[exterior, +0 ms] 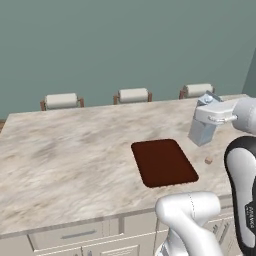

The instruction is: Take out the milk from the fridge and place it on the tray on the counter. Then take the sugar cube near the tray and place it in the tray.

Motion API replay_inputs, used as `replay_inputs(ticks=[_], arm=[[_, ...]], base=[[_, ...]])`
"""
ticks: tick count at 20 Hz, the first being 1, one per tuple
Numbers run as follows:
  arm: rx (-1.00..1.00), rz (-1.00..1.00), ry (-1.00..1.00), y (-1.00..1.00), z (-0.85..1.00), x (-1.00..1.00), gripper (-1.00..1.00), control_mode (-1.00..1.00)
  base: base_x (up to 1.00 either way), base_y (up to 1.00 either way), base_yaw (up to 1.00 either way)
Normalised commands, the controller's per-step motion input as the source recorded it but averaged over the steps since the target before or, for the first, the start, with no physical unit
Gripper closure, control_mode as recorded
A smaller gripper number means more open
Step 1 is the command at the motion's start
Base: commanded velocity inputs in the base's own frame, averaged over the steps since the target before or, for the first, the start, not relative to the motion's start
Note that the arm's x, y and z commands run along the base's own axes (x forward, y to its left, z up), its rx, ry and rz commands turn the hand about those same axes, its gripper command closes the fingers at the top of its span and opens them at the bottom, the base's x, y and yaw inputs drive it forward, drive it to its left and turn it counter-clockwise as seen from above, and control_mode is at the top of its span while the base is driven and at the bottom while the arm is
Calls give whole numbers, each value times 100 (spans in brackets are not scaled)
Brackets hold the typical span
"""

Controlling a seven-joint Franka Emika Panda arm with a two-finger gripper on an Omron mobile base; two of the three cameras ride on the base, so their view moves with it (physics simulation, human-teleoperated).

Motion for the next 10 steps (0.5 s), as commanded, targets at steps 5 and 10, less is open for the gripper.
replay_inputs(ticks=[5,10], arm=[[0,41,3,-8,-94,64,100,-100],[7,51,-8,-3,-91,99,100,-100]], base=[[0,0,0],[0,0,0]])
